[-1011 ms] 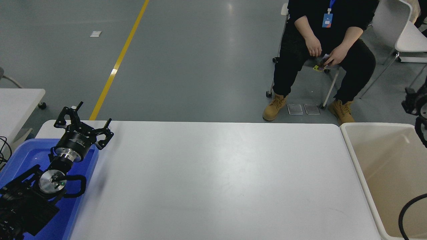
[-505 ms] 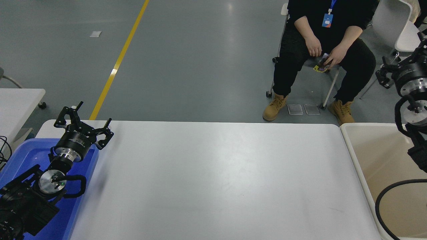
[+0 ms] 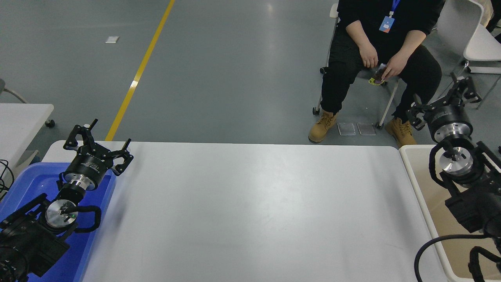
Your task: Clean the table surface
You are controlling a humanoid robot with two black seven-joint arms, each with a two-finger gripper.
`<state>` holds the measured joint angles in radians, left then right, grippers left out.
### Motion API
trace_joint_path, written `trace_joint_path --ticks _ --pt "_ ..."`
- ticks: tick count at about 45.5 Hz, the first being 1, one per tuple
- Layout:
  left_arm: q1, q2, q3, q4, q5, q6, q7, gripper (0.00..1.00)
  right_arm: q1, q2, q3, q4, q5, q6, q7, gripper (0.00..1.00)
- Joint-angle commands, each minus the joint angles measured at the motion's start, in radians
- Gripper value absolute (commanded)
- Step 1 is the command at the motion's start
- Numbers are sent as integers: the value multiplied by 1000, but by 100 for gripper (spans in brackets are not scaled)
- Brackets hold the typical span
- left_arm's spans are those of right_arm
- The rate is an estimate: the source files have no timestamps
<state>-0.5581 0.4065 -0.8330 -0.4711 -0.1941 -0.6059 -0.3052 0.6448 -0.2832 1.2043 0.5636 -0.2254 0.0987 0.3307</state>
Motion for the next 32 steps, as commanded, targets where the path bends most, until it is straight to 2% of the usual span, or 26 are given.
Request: trace_joint_path --ticks 1,22,32 --pt "1 0 0 0 1 0 1 100 -99 35 -3 7 -5 33 19 98" --pt "0 0 0 0 1 0 0 100 -123 44 -6 13 -6 55 42 98" --pt "1 0 0 0 -1 0 0 100 -116 44 -6 15 -6 90 102 98"
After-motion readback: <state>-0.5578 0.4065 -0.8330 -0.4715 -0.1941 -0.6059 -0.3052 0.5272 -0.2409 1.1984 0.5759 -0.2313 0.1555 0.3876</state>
